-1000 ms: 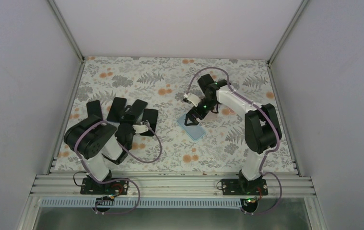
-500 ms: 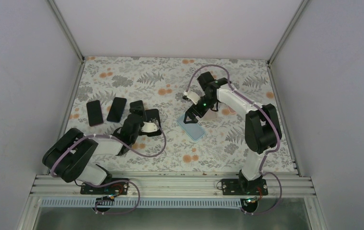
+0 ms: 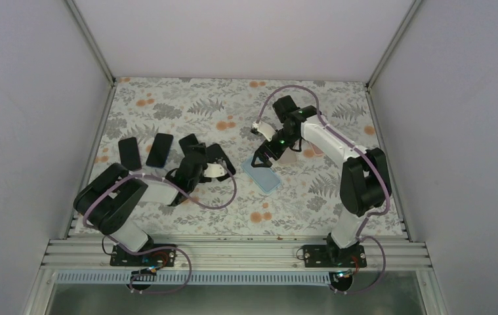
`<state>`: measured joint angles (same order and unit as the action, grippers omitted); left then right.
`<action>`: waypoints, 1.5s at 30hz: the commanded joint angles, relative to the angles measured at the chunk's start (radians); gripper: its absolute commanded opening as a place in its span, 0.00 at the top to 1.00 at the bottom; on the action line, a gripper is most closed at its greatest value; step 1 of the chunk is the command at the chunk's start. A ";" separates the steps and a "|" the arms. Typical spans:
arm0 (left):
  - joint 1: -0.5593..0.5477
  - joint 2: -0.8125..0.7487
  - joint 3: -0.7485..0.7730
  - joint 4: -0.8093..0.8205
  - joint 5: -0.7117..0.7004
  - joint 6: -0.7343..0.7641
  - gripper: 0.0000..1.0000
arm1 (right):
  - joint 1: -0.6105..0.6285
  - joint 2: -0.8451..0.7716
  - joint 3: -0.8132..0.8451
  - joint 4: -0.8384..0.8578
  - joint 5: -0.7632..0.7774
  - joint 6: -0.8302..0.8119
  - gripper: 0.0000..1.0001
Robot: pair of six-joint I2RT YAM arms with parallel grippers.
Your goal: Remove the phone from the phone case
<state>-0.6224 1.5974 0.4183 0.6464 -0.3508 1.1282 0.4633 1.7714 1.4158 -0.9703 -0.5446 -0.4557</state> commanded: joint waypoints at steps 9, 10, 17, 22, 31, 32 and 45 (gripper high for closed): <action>0.081 -0.141 0.193 -0.464 0.261 -0.225 0.00 | 0.017 0.029 0.025 0.029 0.196 0.016 0.00; 0.110 -0.153 0.208 -0.502 0.279 -0.231 0.00 | 0.021 0.033 0.034 0.026 0.205 0.012 0.00; 0.237 -0.320 0.231 -0.701 0.341 -0.205 0.00 | 0.073 0.105 0.129 0.006 0.225 -0.035 0.00; 0.276 -0.451 0.344 -0.831 0.384 -0.299 0.00 | 0.147 0.212 0.228 -0.003 0.242 -0.012 0.00; 0.355 -0.504 0.512 -0.902 0.589 -0.539 0.00 | 0.265 0.398 0.355 0.018 0.351 0.083 0.00; 0.358 -0.494 0.532 -0.916 0.613 -0.546 0.00 | 0.269 0.410 0.368 0.016 0.350 0.091 0.00; 0.384 -0.477 0.535 -0.892 0.621 -0.554 0.00 | 0.304 0.515 0.437 0.030 0.372 0.132 0.00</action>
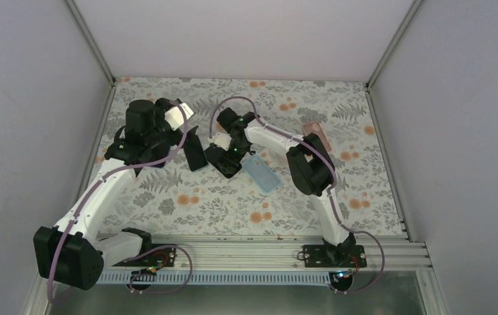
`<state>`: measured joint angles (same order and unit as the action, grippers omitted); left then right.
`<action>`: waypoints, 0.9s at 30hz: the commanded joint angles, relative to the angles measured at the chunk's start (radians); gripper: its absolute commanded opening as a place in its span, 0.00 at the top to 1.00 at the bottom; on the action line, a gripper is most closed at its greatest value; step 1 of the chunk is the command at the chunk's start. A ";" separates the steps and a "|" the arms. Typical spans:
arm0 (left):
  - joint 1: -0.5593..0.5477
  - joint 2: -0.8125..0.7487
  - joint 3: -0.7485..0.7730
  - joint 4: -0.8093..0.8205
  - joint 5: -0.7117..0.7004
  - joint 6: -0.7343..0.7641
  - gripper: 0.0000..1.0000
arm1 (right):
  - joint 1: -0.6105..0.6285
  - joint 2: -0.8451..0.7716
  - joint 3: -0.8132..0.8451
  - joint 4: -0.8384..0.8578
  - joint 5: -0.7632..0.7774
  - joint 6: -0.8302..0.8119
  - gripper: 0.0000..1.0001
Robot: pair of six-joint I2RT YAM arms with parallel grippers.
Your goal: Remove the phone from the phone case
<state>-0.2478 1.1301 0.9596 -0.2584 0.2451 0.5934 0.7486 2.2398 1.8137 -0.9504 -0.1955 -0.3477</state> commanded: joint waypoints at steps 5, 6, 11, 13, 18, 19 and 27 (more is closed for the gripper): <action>0.017 -0.008 -0.012 0.003 0.027 -0.015 0.00 | 0.042 0.077 0.074 -0.020 -0.018 0.031 0.00; 0.018 -0.007 -0.012 0.002 0.027 -0.015 0.00 | 0.045 0.079 0.082 -0.027 -0.038 0.035 0.00; 0.019 -0.004 -0.026 0.021 0.031 -0.015 0.00 | 0.074 0.086 0.073 -0.007 0.013 0.060 0.00; 0.019 -0.001 -0.027 0.025 0.032 -0.018 0.00 | 0.086 0.102 0.066 0.005 0.073 0.065 0.00; 0.019 0.016 -0.028 0.028 0.014 -0.015 0.00 | 0.112 0.168 0.087 0.012 0.188 0.094 0.00; 0.018 0.020 -0.028 0.026 0.012 -0.011 0.00 | 0.114 0.183 0.096 0.007 0.193 0.099 0.00; 0.019 0.024 -0.036 0.028 0.008 -0.007 0.00 | 0.116 0.210 0.084 0.031 0.272 0.077 0.00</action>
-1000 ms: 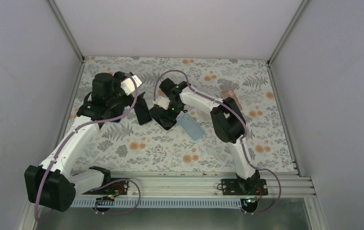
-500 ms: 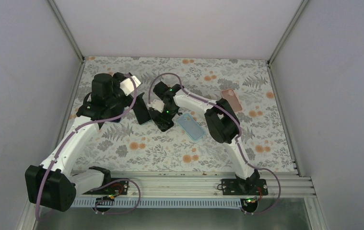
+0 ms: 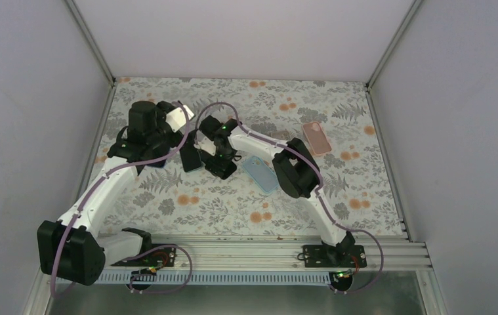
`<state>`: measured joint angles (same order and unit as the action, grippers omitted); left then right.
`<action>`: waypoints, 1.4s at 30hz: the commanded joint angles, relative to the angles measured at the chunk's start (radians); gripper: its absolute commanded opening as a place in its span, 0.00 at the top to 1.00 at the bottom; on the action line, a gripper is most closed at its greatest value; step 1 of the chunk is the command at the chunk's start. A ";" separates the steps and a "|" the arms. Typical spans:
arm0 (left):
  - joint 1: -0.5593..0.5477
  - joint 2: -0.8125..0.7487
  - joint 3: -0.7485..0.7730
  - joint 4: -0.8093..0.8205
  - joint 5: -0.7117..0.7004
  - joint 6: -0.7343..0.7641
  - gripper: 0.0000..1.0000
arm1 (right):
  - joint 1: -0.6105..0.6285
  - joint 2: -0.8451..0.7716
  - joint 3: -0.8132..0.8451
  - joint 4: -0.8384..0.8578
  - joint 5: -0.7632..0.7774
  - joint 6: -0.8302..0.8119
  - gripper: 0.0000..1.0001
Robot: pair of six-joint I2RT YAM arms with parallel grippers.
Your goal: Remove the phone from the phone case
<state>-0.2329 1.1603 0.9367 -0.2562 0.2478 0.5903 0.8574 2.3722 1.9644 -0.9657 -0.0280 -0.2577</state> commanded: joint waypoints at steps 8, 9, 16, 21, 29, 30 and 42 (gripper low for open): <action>0.006 0.033 0.033 -0.005 0.032 -0.003 0.00 | -0.034 0.014 -0.204 0.117 0.120 -0.045 0.34; 0.006 0.046 0.046 -0.013 0.044 -0.005 0.00 | -0.036 0.004 -0.221 0.130 0.134 -0.047 0.36; 0.022 0.180 0.214 -0.189 0.262 -0.037 0.00 | -0.044 -0.163 -0.357 0.258 0.211 -0.084 0.40; 0.075 0.341 0.300 -0.276 0.438 -0.090 0.00 | -0.050 -0.320 -0.416 0.333 0.223 -0.086 0.46; 0.142 0.623 0.406 -0.350 0.632 -0.144 0.00 | -0.047 -0.397 -0.417 0.336 0.212 -0.069 0.45; 0.142 0.649 0.425 -0.371 0.652 -0.140 0.00 | -0.048 -0.407 -0.412 0.340 0.208 -0.068 0.45; 0.132 0.854 0.608 -0.615 0.824 -0.060 0.14 | -0.042 -0.364 -0.241 0.330 0.199 -0.066 0.43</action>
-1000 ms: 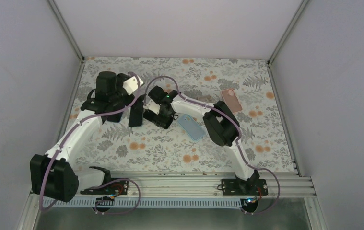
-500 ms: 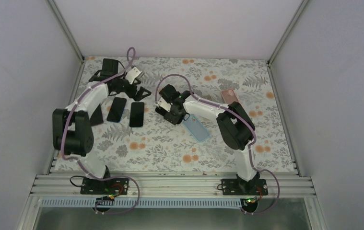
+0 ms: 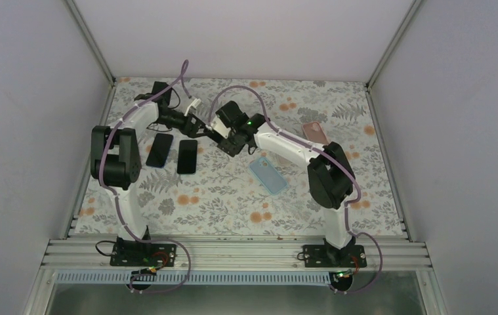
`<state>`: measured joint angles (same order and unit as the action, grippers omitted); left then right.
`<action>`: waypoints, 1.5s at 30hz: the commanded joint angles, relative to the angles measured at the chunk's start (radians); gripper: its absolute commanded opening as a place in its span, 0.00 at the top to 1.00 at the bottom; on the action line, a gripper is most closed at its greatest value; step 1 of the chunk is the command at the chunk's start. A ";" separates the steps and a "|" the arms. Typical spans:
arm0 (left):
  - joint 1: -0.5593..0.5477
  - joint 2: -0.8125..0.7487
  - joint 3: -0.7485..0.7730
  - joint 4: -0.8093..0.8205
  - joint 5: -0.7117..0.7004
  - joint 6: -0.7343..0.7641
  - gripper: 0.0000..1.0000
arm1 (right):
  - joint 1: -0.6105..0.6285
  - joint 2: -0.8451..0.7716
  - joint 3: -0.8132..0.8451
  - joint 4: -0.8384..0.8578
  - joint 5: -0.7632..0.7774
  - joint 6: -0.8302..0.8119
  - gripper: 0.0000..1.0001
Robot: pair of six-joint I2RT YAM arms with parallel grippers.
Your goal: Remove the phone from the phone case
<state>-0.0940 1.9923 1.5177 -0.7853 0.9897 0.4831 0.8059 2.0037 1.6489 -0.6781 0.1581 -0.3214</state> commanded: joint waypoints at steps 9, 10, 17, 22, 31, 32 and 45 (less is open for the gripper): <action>-0.015 0.053 0.063 -0.172 0.152 0.108 0.52 | 0.024 0.078 0.175 0.017 -0.014 -0.003 0.43; -0.016 0.053 0.068 -0.176 0.157 0.109 0.60 | 0.028 0.078 0.174 0.019 -0.013 -0.003 0.43; -0.015 0.047 0.080 -0.214 0.170 0.148 0.98 | 0.033 0.061 0.141 0.028 -0.001 -0.007 0.41; -0.017 0.043 0.096 -0.280 0.174 0.233 0.98 | 0.022 0.009 0.096 0.004 -0.056 -0.019 0.12; -0.055 -0.024 0.130 -0.392 0.111 0.428 0.98 | -0.158 -0.230 -0.011 -0.129 -0.445 -0.080 0.00; -0.063 -0.039 0.129 -0.392 0.100 0.445 0.98 | -0.184 -0.256 -0.028 -0.146 -0.500 -0.095 0.00; -0.184 -0.234 0.100 -0.360 0.027 0.568 0.98 | -0.345 -0.359 -0.230 -0.207 -0.818 -0.313 0.01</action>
<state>-0.2584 1.8053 1.6138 -1.1526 0.9779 0.9764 0.4751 1.6447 1.4391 -0.8635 -0.5537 -0.5610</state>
